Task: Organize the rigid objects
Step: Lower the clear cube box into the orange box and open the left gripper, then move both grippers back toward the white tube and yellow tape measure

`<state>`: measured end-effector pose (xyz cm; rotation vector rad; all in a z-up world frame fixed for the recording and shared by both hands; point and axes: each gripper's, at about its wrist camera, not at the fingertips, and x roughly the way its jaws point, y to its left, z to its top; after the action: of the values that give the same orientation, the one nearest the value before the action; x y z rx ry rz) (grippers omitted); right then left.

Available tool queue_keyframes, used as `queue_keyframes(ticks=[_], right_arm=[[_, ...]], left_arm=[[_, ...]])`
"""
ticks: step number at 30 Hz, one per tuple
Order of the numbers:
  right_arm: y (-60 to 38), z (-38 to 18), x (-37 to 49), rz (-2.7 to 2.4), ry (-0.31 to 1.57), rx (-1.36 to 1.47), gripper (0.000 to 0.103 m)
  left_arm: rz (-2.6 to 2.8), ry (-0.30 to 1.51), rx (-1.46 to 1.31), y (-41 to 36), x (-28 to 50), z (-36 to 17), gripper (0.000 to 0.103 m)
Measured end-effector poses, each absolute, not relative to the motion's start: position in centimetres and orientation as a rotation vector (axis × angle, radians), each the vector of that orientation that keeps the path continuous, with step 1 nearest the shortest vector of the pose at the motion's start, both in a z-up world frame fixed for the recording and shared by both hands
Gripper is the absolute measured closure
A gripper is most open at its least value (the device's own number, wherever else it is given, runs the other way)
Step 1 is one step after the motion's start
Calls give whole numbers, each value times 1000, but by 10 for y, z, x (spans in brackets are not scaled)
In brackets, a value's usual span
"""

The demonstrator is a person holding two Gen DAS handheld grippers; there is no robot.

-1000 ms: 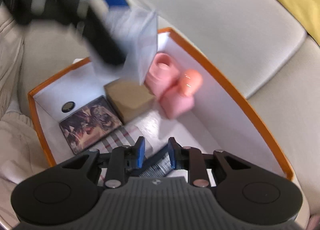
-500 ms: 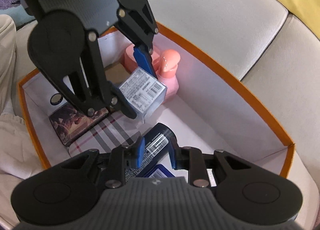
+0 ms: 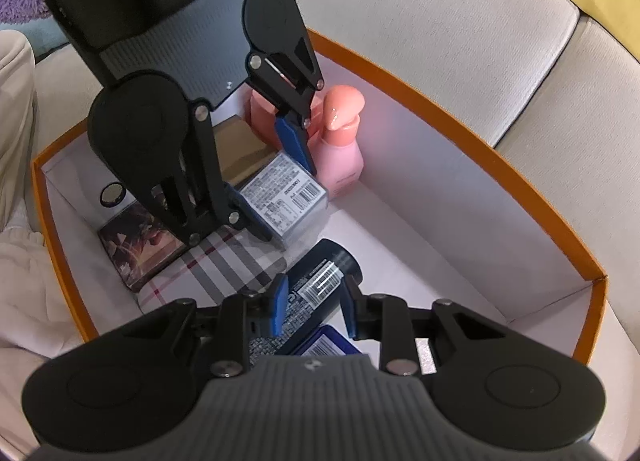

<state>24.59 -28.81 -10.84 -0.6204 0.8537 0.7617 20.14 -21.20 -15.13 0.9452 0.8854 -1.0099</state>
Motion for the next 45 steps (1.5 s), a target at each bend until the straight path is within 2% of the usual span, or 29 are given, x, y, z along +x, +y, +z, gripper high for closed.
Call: queue_keyframes(ticks=[7, 15, 17, 19, 28, 30, 35, 39, 43, 45], right_arm=[[-284, -102, 246, 759, 850, -613, 73], [-269, -102, 258, 762, 886, -532, 75], [-265, -103, 262, 755, 901, -498, 79], [-262, -105, 265, 744, 917, -476, 90], [-249, -98, 262, 710, 917, -494, 89], [-249, -94, 259, 688, 912, -498, 89], [-245, -65, 239, 626, 866, -455, 89], [-235, -41, 213, 563, 822, -366, 86], [-222, -13, 191, 532, 749, -268, 70], [-201, -12, 175, 510, 721, -230, 68]], left_arm=[[-1000, 876, 892, -199, 192, -134, 39], [-919, 874, 701, -156, 171, -101, 39], [-893, 863, 654, -144, 162, -93, 39], [-867, 852, 599, -131, 153, -85, 39], [-743, 821, 411, -82, 119, -66, 39], [-707, 814, 379, -74, 134, -62, 39], [-625, 778, 282, -48, 130, -51, 39], [-548, 754, 187, -36, 124, -42, 39], [-474, 714, 127, -23, 115, -34, 39], [-451, 713, 108, -13, 109, -34, 39]])
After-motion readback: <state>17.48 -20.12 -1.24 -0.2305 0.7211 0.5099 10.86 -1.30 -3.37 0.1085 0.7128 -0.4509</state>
